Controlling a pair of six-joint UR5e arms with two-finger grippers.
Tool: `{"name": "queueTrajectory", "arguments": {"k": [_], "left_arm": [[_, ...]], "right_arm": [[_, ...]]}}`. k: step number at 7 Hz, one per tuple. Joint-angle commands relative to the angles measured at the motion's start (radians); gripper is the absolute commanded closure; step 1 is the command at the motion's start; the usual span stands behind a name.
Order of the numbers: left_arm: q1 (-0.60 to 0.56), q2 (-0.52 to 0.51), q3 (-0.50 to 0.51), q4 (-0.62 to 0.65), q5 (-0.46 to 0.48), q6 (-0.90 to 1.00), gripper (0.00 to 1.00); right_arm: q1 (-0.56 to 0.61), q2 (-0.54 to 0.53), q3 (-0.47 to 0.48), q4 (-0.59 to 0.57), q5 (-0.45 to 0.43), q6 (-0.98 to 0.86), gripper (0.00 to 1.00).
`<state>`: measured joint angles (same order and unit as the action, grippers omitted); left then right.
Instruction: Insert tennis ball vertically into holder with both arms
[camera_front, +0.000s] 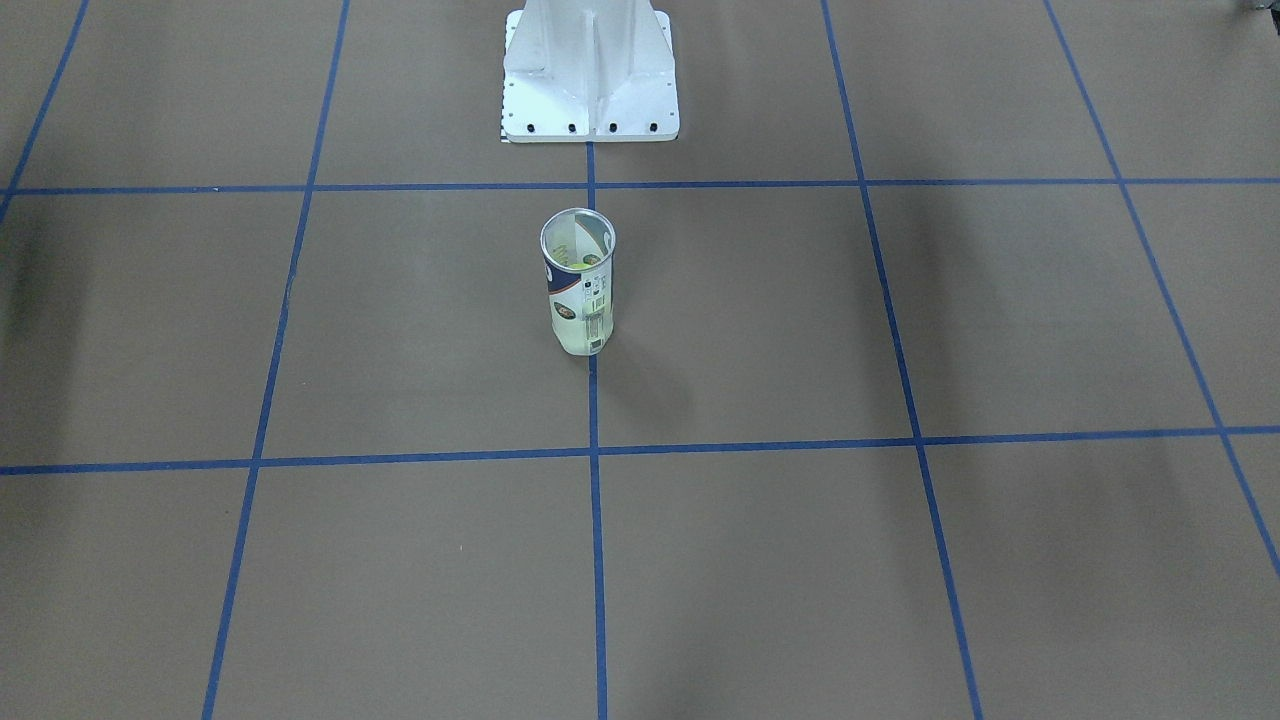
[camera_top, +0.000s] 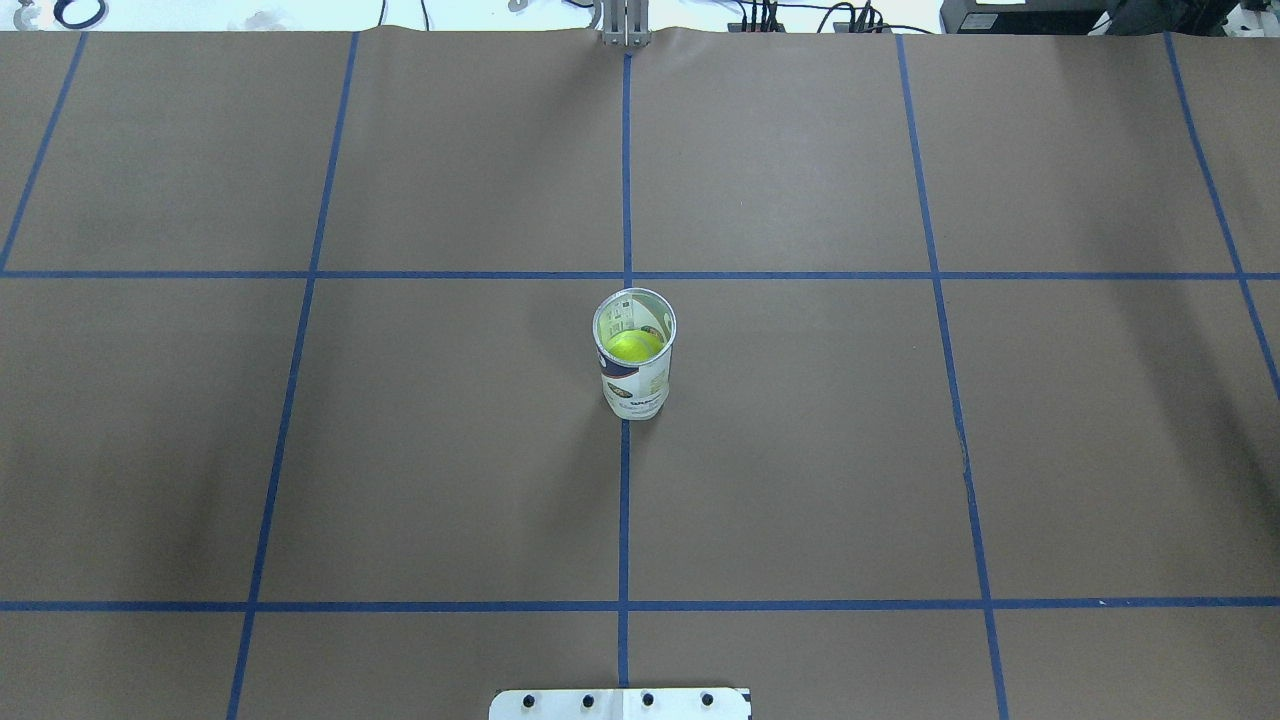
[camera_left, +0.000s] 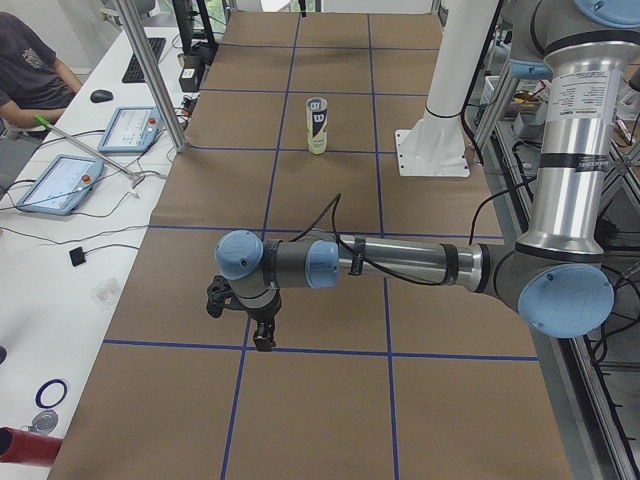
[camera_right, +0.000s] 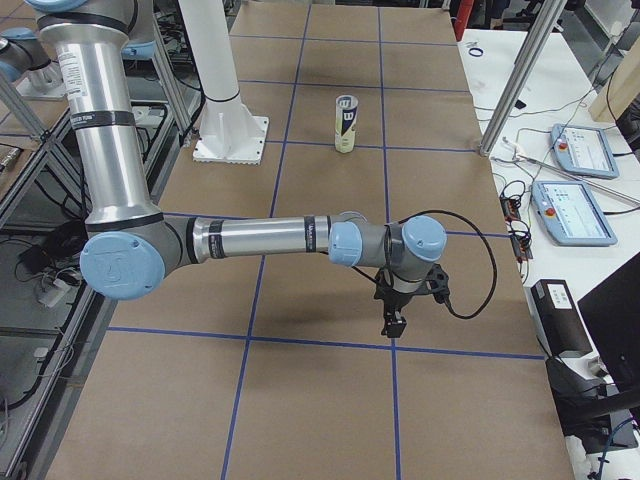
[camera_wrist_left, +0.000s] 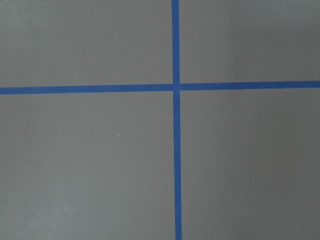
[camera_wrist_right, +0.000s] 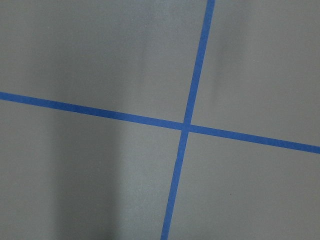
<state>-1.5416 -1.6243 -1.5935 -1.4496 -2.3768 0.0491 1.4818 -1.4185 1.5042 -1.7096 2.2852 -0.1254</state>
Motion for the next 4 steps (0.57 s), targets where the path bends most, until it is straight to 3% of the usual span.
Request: {"name": "queueTrajectory", "arguments": {"k": [1,4], "left_arm": [[0.000,-0.002,-0.006,-0.002,0.001,0.001,0.01],[0.000,0.012,-0.008,-0.003,0.001,0.005,0.01]], "right_arm": [[0.000,-0.005,0.002,0.001,-0.001,0.006,0.01],[0.000,-0.003,0.004,0.001,-0.004,0.006,0.01]]}}
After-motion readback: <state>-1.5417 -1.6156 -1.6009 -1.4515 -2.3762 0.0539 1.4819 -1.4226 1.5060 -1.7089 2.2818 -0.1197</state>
